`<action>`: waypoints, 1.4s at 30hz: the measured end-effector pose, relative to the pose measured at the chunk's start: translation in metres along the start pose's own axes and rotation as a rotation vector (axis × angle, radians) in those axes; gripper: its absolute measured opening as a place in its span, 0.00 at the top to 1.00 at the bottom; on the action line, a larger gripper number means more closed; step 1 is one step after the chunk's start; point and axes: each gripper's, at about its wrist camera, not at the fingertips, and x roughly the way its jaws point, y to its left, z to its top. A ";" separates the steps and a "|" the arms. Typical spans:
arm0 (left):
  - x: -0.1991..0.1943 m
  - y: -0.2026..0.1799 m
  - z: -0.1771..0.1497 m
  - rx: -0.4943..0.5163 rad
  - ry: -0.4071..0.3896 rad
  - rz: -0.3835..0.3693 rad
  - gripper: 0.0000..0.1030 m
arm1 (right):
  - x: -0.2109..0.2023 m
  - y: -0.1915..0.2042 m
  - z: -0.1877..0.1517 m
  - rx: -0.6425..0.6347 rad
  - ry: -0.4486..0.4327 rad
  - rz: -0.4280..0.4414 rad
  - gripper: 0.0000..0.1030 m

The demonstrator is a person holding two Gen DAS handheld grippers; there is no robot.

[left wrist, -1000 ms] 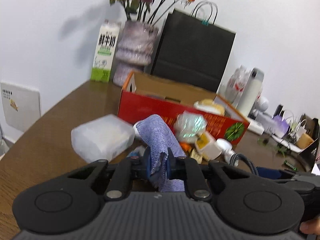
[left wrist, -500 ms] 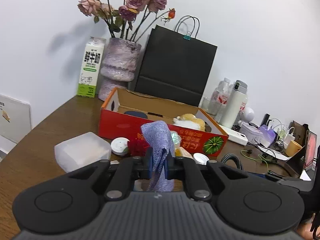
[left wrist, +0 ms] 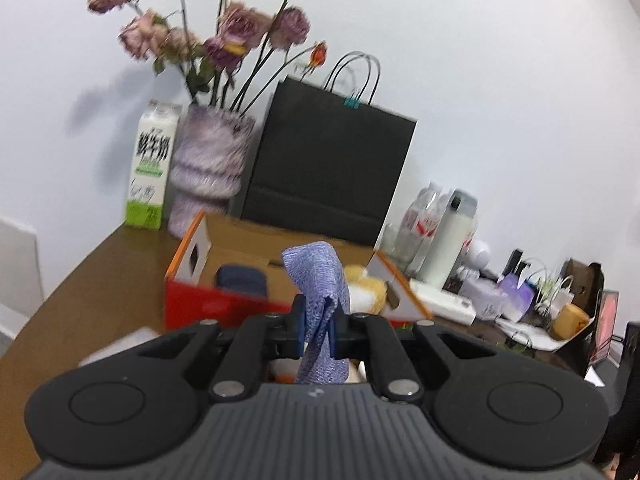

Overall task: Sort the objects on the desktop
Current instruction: 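Carry the cable and lavender bag into the cardboard box and release both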

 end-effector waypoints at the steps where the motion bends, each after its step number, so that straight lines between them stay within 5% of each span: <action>1: 0.003 -0.001 0.006 0.002 -0.009 -0.007 0.89 | 0.001 0.000 0.006 -0.004 -0.006 0.001 0.10; 11: 0.055 0.003 0.052 -0.110 -0.099 -0.038 0.89 | 0.042 -0.001 0.078 -0.004 -0.107 0.007 0.10; 17: 0.114 0.029 0.060 -0.211 -0.120 -0.024 0.90 | 0.109 -0.006 0.102 0.006 -0.071 0.021 0.10; 24: 0.183 0.063 0.048 -0.260 0.055 0.073 0.90 | 0.180 -0.007 0.099 -0.017 0.039 0.022 0.10; 31: 0.190 0.074 0.035 -0.298 0.119 0.105 0.87 | 0.190 -0.010 0.088 -0.003 0.092 0.017 0.10; 34: 0.190 0.072 0.035 -0.285 0.132 0.117 0.69 | 0.191 -0.015 0.086 0.025 0.091 0.000 0.08; 36: 0.188 0.070 0.034 -0.274 0.129 0.122 0.41 | 0.190 -0.019 0.087 0.049 0.089 0.000 0.06; 42: 0.181 0.065 0.039 -0.249 0.122 0.161 0.11 | 0.182 -0.028 0.093 0.079 0.058 -0.027 0.00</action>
